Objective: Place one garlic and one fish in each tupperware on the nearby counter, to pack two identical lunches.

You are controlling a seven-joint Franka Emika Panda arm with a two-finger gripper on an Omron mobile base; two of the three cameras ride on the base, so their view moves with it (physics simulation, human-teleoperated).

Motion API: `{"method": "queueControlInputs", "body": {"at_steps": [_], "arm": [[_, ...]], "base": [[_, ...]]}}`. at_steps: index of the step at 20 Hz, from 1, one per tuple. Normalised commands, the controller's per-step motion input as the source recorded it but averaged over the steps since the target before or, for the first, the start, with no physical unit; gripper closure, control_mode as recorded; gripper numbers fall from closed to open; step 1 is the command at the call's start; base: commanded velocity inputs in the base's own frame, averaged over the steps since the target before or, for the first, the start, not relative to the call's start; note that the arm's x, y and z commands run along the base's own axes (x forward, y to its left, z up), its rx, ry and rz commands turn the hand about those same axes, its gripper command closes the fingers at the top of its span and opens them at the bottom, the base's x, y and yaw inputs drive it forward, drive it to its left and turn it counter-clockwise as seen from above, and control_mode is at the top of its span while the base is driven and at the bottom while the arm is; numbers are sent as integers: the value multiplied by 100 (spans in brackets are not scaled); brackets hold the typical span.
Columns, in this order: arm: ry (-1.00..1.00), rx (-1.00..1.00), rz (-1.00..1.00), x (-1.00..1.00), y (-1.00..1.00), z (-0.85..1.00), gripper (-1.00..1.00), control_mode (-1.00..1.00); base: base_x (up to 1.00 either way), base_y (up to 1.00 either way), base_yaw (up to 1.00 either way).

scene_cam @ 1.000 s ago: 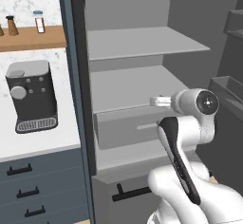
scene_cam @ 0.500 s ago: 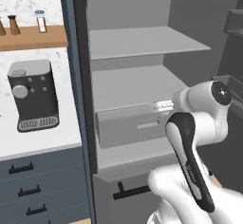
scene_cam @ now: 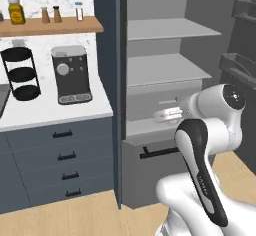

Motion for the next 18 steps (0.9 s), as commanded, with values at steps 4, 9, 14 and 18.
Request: {"method": "queueControlInputs", "body": {"at_steps": [4,9,14,18], "arm": [[0,0,0,0,0,0,100,100],[0,0,0,0,0,0,100,100],[0,0,0,0,0,0,100,100],[0,0,0,0,0,0,100,100]], "base": [[-14,100,5],[29,100,3],[60,100,3],[74,100,0]]}}
